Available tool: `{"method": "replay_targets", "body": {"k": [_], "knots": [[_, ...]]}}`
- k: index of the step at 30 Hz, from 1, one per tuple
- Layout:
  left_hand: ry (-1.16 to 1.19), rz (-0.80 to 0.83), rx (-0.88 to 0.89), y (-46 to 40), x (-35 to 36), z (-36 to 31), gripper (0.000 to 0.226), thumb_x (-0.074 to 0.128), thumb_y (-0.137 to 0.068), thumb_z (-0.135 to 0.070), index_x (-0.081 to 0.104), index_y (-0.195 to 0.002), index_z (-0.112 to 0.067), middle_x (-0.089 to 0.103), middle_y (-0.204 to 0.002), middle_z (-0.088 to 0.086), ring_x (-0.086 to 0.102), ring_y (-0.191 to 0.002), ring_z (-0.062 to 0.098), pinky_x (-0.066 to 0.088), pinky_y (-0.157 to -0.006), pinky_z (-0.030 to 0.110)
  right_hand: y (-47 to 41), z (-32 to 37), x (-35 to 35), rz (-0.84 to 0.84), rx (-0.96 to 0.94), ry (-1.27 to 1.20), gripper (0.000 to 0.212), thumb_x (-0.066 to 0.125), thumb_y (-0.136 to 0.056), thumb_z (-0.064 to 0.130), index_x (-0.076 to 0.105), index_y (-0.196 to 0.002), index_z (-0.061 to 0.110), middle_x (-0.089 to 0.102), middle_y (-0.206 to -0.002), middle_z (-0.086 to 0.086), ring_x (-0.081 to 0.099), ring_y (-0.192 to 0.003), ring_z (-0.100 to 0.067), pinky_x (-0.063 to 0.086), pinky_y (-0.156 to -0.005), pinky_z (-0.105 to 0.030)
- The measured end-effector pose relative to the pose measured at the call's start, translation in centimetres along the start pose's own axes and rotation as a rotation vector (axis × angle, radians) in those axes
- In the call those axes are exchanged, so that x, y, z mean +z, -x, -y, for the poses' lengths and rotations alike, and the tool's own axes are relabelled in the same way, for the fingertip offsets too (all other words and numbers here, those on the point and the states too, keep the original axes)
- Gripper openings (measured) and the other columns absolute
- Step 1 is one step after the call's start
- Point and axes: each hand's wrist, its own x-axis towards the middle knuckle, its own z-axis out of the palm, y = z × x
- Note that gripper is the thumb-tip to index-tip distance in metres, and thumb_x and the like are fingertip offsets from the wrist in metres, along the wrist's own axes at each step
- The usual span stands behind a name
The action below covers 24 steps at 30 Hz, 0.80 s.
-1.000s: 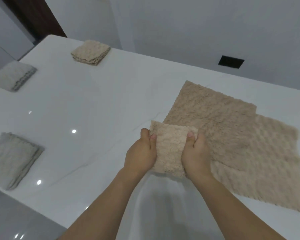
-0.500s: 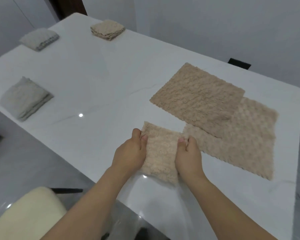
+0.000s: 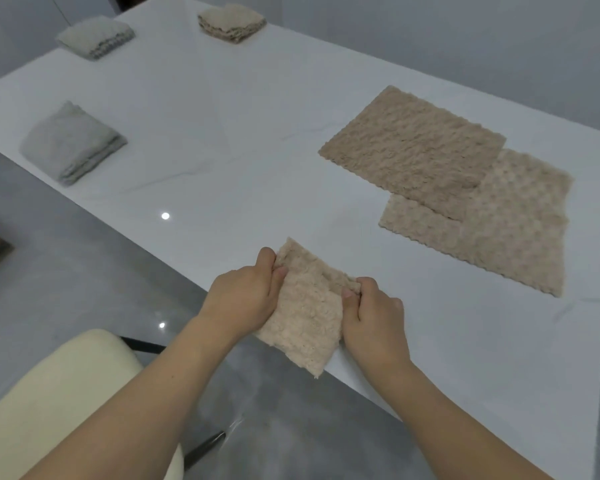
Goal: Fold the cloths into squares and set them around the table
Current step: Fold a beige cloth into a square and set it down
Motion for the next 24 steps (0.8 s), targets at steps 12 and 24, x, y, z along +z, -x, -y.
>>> {"method": "replay_targets", "body": {"k": [12, 24], "knots": [[-0.218, -0.276, -0.018, -0.1, 2.9, -0.2, 0.026, 0.044, -0.102, -0.036, 0.043, -0.091, -0.013, 0.03, -0.044, -0.007, 0.033, -0.037, 0.024, 0.015, -0.043, 0.022, -1.3, -0.7, 1.6, -0.216, 0.1, 0.256, 0.025, 0.032, -0.1, 0.033, 0.05, -0.089, 0.021, 0.041, -0.093, 0.006, 0.035, -0.096, -0.021, 0.022, -0.09, -0.036], [-0.182, -0.269, -0.047, -0.9, 3.0, -0.7, 0.031, 0.037, -0.104, -0.04, 0.045, -0.097, -0.011, 0.034, -0.047, -0.005, 0.039, -0.043, 0.027, 0.019, -0.044, 0.025, -2.5, -1.1, 1.7, -0.281, 0.148, 0.189, 0.028, 0.039, -0.097, 0.037, 0.06, -0.095, 0.018, 0.047, -0.109, 0.002, 0.036, -0.107, -0.024, 0.02, -0.098, -0.037]]}}
